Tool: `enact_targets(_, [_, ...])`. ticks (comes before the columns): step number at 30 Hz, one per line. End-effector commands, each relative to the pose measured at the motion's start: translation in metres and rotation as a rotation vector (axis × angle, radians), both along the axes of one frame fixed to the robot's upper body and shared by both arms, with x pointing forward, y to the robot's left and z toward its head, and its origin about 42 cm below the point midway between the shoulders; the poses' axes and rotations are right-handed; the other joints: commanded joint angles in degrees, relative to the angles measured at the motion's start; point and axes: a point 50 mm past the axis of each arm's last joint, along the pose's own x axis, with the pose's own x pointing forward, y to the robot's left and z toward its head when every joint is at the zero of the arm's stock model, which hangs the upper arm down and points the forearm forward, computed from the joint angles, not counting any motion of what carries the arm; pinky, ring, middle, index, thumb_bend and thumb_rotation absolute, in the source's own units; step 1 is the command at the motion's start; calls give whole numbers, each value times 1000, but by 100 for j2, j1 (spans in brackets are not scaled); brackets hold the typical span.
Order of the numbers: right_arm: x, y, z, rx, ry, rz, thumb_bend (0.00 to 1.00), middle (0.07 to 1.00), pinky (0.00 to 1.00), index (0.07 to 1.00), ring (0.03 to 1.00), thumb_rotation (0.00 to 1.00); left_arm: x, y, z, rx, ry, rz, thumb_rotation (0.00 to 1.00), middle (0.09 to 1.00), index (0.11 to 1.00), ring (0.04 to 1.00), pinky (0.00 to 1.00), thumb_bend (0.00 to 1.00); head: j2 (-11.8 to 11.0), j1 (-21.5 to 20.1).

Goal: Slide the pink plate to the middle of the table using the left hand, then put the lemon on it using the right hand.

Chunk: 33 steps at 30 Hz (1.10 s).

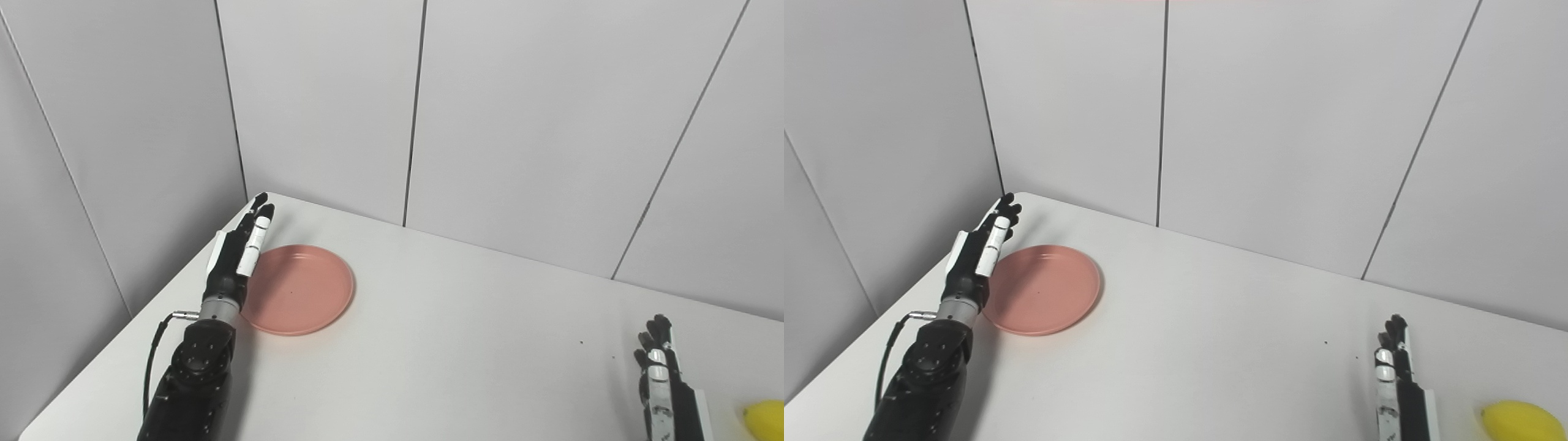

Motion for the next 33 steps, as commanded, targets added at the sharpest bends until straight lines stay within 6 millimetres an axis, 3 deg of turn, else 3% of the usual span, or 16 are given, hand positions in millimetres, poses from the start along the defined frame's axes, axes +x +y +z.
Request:
enact_targets(1, [4,2,17,-5,-52,7,266,1000,1000,1000,1000,1000,3,12,18,21,-93,13,1000,915,922,931,948,712,8,5])
enact_targets(16, [0,3,24,-15,-52,11,233,1000,1000,1000,1000,1000,7,33,-10,-39,-46,97,1000,910,905,936,959,692,13,30])
enact_targets(33, [-1,3,31,0,-60,15,189,1000,1000,1000,1000,1000,13,11,-34,-129,-18,66,1000,900,892,920,937,687,50,32])
